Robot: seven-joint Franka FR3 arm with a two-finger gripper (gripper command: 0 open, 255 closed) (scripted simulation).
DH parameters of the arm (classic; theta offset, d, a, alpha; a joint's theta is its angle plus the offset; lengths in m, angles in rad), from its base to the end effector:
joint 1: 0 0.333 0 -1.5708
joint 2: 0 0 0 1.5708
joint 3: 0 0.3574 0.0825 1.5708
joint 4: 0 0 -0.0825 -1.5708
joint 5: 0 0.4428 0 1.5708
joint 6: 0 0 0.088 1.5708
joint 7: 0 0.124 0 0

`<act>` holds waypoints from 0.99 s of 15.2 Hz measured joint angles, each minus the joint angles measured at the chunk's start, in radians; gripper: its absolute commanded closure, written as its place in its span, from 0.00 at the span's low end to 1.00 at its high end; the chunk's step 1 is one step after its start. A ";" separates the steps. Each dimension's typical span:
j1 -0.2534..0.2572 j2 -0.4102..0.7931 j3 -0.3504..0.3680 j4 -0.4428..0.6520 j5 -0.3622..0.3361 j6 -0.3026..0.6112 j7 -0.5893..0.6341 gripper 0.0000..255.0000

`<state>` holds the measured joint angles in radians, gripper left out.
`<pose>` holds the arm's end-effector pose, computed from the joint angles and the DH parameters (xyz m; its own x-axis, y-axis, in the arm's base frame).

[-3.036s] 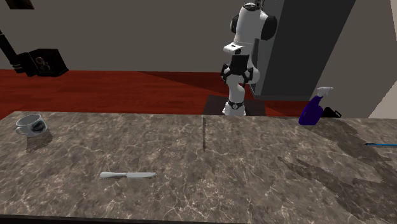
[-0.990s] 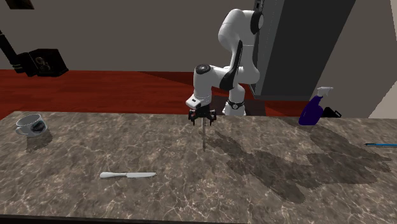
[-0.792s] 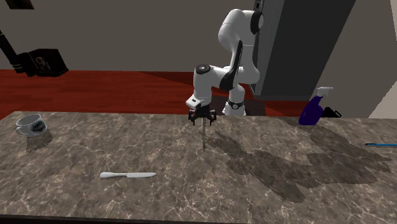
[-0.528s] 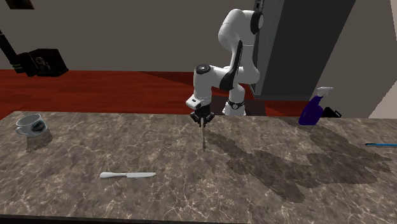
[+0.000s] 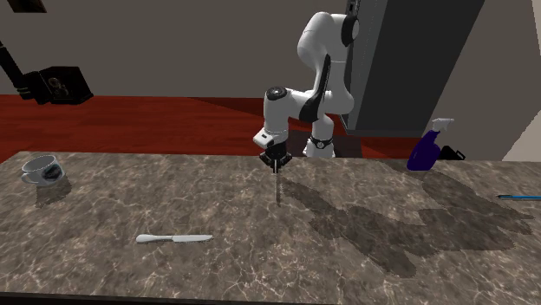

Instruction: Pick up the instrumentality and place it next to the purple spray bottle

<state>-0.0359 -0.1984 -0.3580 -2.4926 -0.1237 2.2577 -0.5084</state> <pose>0.4431 -0.1863 0.3352 0.9781 0.2017 -0.0520 0.2019 -0.9794 -0.0030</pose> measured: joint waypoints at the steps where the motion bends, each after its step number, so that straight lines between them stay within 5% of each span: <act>1: 0.000 -0.005 0.001 0.006 -0.001 -0.010 0.001 1.00; 15: -0.002 -0.110 0.025 0.106 -0.016 -0.213 0.018 1.00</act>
<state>-0.0382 -0.3082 -0.3330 -2.3863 -0.1398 2.0447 -0.4909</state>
